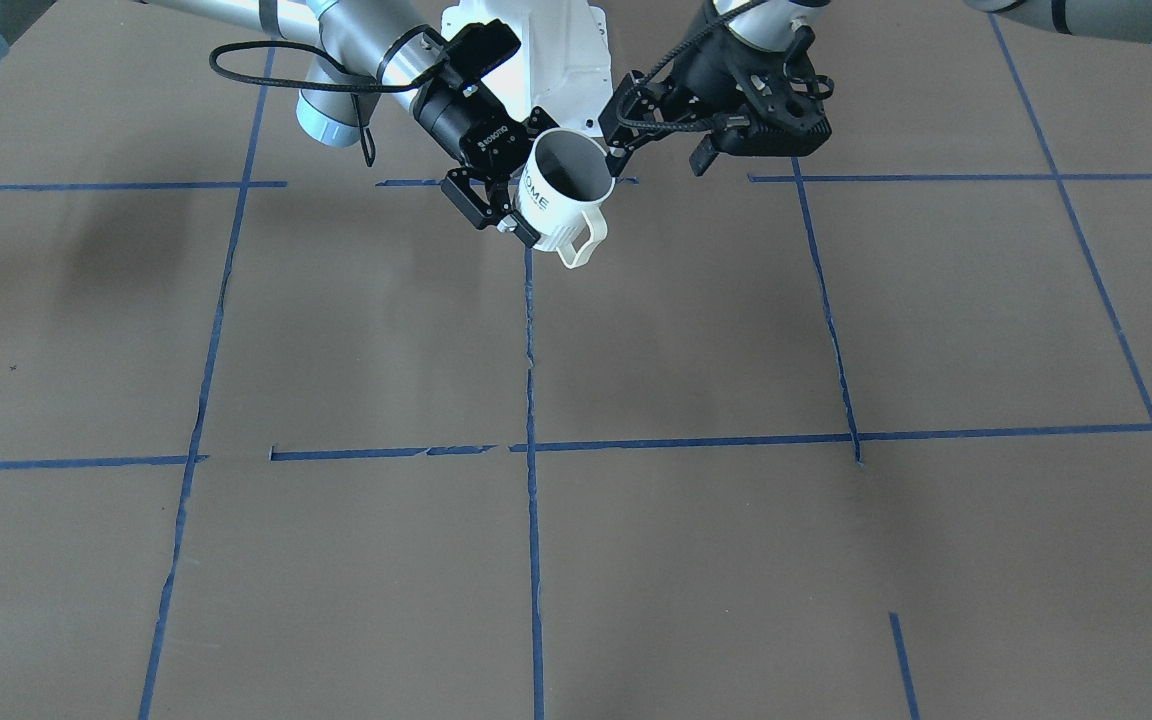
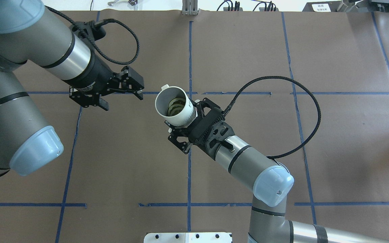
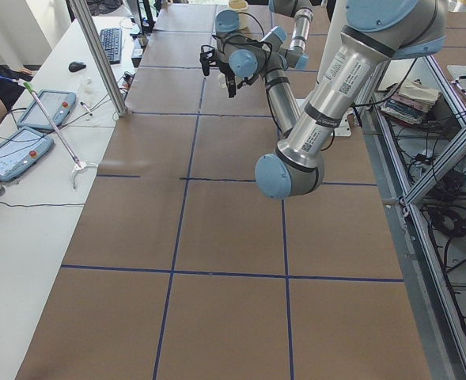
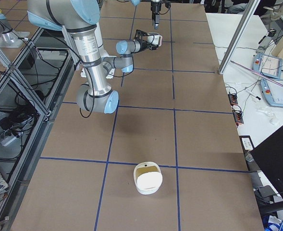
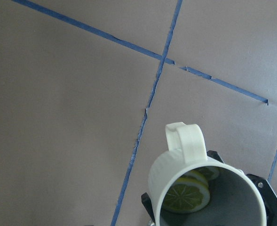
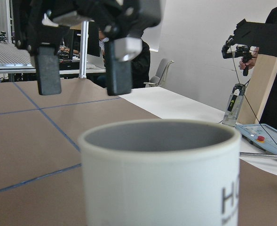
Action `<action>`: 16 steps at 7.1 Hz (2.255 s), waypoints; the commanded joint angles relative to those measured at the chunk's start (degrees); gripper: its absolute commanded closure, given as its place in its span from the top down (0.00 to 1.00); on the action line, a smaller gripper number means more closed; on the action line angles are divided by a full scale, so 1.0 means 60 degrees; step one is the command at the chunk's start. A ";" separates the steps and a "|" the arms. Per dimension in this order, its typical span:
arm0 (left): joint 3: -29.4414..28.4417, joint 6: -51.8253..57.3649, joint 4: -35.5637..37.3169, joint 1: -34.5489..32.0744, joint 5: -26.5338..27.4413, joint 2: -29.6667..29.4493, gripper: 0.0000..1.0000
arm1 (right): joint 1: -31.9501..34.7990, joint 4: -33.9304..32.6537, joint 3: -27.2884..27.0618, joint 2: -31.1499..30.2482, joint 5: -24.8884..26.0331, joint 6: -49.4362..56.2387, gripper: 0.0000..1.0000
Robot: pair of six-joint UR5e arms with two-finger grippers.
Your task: Left arm hands cup to right arm to dump lemon
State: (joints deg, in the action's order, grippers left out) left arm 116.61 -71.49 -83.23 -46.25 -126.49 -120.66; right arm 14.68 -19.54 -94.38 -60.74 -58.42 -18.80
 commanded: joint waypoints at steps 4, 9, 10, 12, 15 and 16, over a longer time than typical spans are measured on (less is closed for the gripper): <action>-0.0215 0.7346 0.0044 -0.2760 0.0060 0.3289 1.00 | 0.1210 -0.0069 -0.0134 -0.0903 0.1226 -0.3340 0.00; -0.0479 0.7404 0.0015 -0.2751 0.0046 0.3352 1.00 | 0.3363 -0.0069 -0.0325 -0.2486 -0.0291 -0.3414 0.00; -0.0480 0.7403 0.0029 -0.2750 0.0046 0.3338 1.00 | 0.4137 -0.0069 -0.0340 -0.2953 -0.1588 -0.3414 0.00; -0.0480 0.7374 0.0015 -0.2736 0.0046 0.3323 1.00 | 0.4612 -0.0011 -0.1198 -0.3788 -0.2128 -0.5069 0.00; -0.0451 0.6774 -0.0088 -0.2663 0.0031 0.3250 1.00 | 0.4687 0.1354 -0.3180 -0.6991 -0.2056 -0.6545 0.00; -0.0436 0.6759 -0.0103 -0.2663 0.0031 0.3250 1.00 | 0.4687 0.2686 -0.3036 -0.7885 -0.2026 -0.6650 0.00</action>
State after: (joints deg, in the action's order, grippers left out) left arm 113.90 -30.51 -83.72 -62.28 -126.27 -101.08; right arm 42.75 -11.69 -112.07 -101.18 -70.77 -57.07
